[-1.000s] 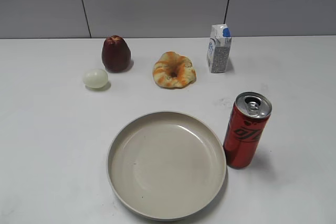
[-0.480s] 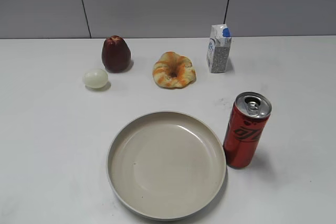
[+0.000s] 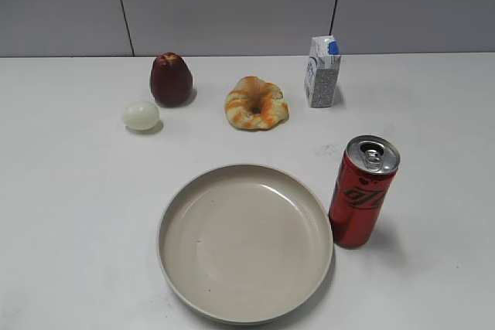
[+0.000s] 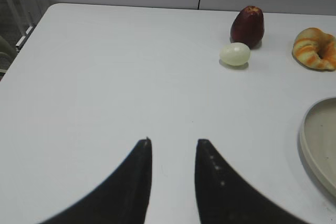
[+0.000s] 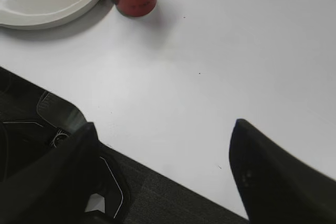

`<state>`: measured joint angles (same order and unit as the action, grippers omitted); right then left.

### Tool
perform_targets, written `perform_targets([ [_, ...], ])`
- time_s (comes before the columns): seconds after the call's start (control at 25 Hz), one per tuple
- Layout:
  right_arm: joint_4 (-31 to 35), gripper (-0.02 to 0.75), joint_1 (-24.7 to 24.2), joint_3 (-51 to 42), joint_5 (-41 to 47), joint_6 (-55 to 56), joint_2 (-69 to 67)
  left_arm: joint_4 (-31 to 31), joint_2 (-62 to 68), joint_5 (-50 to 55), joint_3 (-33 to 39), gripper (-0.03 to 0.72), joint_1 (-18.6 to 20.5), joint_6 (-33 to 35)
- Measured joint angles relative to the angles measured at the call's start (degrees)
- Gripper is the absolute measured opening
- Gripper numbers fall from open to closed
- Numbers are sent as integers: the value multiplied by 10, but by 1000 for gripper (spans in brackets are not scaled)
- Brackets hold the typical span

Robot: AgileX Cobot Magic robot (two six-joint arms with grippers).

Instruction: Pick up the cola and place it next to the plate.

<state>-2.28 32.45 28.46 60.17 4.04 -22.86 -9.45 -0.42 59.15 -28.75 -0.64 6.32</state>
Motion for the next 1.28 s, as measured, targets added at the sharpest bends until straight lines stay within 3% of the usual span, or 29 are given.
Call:
perform_targets([
  [0.28,1,582,-15,0,-1,0,36,0,0,0,0,228,0,0],
  [0.8,1,582,-262,0,-1,0,196,0,0,0,0,228,0,0],
  [1.28,1,581,-276,0,-1,0,232,0,0,0,0,228,0,0],
])
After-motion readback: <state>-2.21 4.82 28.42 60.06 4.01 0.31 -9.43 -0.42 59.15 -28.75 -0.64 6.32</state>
